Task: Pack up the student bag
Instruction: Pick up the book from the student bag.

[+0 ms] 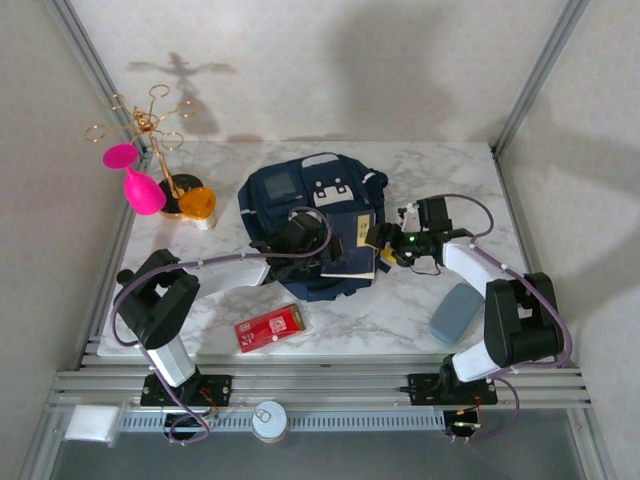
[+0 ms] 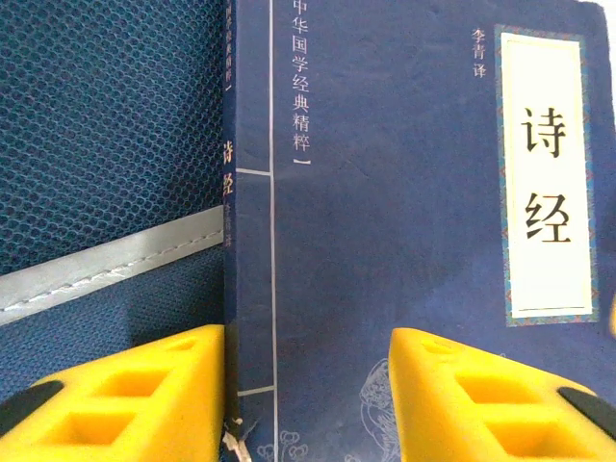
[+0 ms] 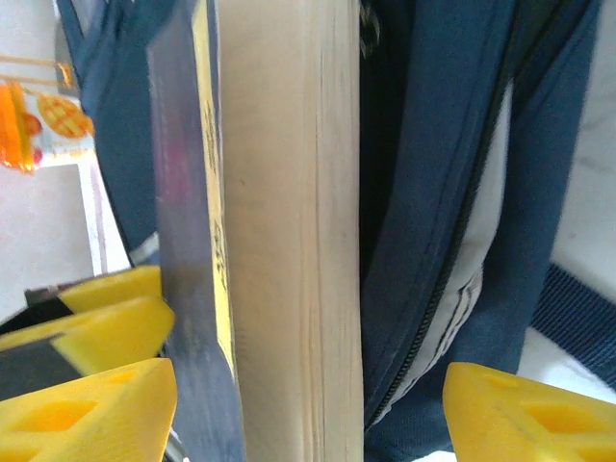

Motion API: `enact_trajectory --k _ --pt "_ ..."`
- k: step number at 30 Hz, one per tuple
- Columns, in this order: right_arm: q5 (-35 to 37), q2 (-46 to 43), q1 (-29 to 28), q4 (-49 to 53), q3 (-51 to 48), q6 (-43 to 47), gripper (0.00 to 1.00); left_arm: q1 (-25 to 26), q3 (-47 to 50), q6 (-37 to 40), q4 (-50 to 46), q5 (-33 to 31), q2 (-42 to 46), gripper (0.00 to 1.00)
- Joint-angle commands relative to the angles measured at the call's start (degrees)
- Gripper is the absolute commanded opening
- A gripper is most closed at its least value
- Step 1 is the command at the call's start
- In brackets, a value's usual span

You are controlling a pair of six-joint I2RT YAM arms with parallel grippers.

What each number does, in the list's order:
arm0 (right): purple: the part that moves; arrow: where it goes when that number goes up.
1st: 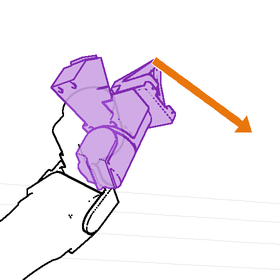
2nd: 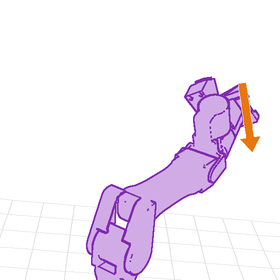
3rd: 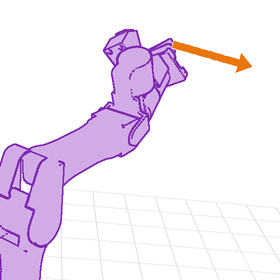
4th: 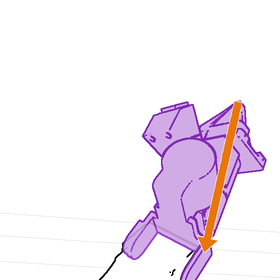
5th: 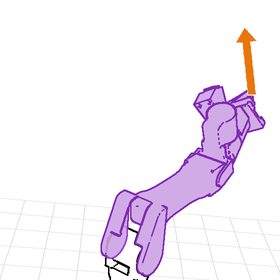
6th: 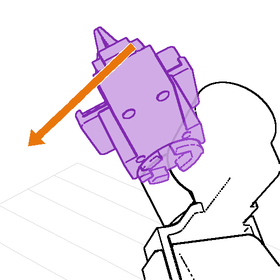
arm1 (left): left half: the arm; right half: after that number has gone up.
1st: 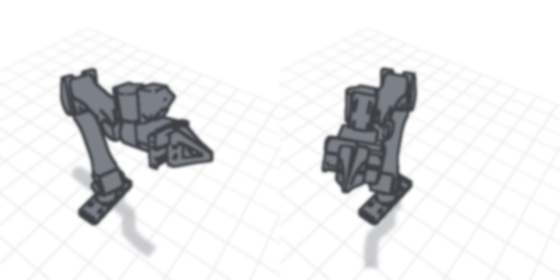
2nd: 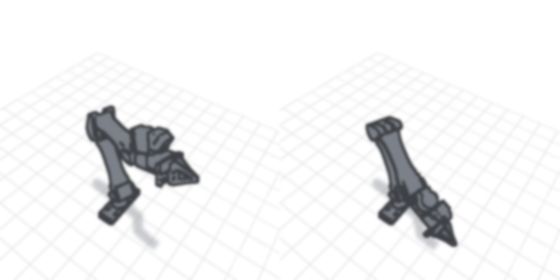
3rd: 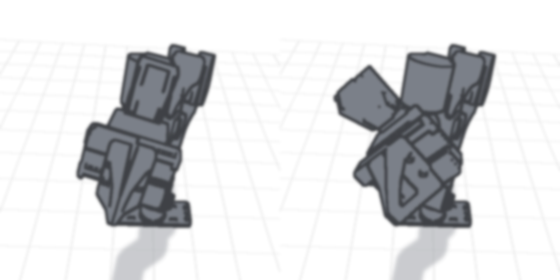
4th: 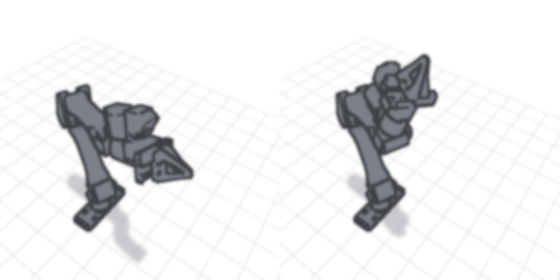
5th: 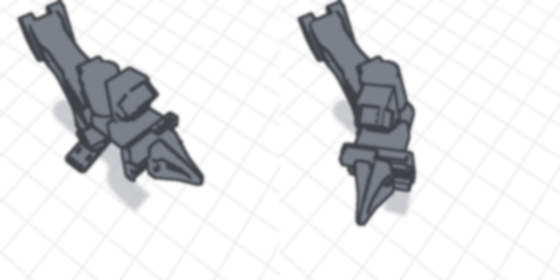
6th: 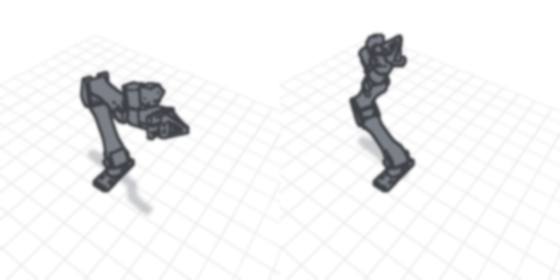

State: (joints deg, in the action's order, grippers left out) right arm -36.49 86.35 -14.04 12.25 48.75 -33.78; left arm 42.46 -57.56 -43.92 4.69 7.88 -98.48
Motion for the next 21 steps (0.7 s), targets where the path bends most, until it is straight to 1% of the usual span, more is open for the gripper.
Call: enact_trajectory --k 1,3,6,9,13,16,18,21 --pt "-4.6 1.0 -2.3 -3.9 -0.9 -1.6 0.73 0.8 -0.6 0.4 0.8 1.7 -0.8 0.44" --pt "-5.7 0.4 -2.5 -3.8 -0.2 -2.0 0.70 1.1 -1.0 0.8 0.0 0.6 -1.2 0.43" --pt "-3.6 -2.4 -2.4 -1.3 1.1 -0.9 0.64 1.2 -0.8 1.0 -0.5 -1.0 -1.2 0.42" --pt "-5.1 -3.5 -2.5 -1.4 1.3 -1.0 0.57 1.4 -1.0 1.1 -0.7 -1.1 -1.5 0.40" --pt "-3.5 -1.3 -2.5 -1.4 0.5 -0.6 0.44 2.2 -1.7 1.0 -0.5 -1.8 -1.7 0.39" --pt "-4.4 -0.5 -2.5 -2.4 -0.1 -0.3 0.40 2.8 -2.9 1.4 -1.4 -2.2 -2.0 0.38" --pt "-4.4 -0.5 -2.5 -2.0 0.3 0.3 0.27 3.1 -3.2 1.9 -1.9 -2.6 -1.8 0.38" --pt "-3.6 -0.7 -2.4 -1.1 1.6 0.6 0.17 3.1 -3.9 2.7 -2.7 -3.0 -1.5 0.39"
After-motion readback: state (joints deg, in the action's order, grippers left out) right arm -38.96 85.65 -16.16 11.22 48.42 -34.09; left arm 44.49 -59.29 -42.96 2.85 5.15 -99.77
